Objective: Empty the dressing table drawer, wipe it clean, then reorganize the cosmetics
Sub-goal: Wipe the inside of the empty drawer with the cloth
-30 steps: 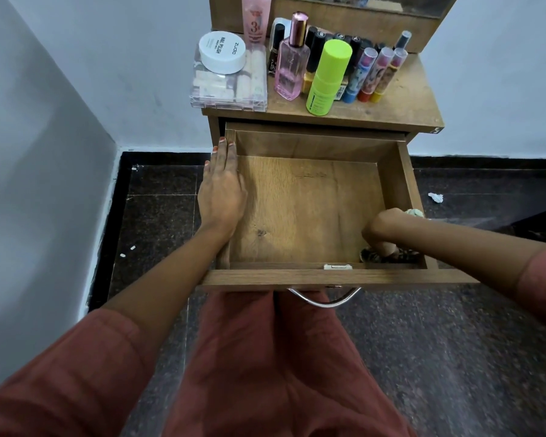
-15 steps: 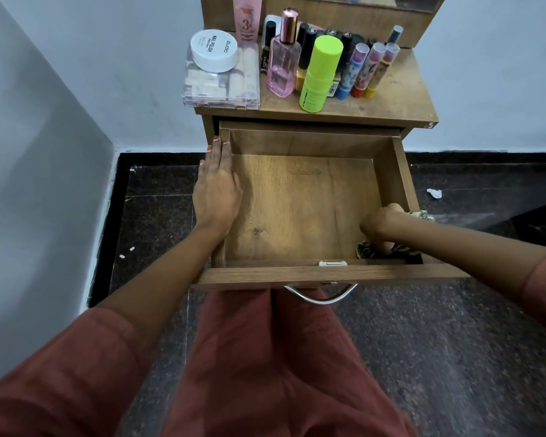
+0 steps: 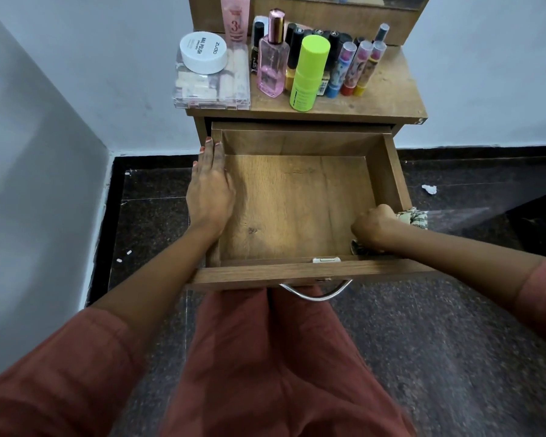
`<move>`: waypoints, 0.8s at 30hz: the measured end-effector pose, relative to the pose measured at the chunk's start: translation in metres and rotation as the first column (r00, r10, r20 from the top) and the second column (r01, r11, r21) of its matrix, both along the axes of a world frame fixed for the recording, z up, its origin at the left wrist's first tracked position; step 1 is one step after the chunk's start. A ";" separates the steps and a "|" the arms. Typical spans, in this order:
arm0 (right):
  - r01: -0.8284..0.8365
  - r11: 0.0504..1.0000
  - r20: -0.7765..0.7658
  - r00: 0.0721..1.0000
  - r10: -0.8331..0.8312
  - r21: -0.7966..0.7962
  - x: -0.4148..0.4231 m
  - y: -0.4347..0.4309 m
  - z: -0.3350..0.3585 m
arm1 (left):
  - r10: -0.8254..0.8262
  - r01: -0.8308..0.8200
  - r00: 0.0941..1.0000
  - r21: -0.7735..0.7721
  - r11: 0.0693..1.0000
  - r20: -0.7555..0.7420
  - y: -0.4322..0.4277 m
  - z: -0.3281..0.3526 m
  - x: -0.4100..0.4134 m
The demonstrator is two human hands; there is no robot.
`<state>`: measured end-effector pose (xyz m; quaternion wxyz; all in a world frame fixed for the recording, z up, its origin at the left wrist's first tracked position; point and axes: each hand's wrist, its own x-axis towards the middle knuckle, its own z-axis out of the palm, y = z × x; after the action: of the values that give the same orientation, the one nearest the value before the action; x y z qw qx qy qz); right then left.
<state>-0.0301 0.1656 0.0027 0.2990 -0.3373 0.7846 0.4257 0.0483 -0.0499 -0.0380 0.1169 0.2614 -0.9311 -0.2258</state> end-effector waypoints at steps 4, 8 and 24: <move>-0.040 0.953 -0.002 0.999 0.043 0.299 -0.006 -0.012 0.001 | 0.011 -0.011 1.000 0.003 1.000 0.015 0.001 0.003 0.000; -0.028 0.985 -0.033 0.999 0.035 0.168 -0.015 -0.016 0.017 | 0.004 -0.004 1.000 -0.004 1.000 0.022 0.000 0.003 -0.001; -0.377 0.917 0.041 0.926 0.375 0.130 -0.009 0.029 0.013 | 0.002 -0.002 1.000 0.008 1.000 0.015 0.001 0.003 0.000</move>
<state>-0.0387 0.1949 0.0154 0.2398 -0.4637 0.6723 0.5249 0.0485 -0.0490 -0.0347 0.1091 0.2644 -0.9308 -0.2277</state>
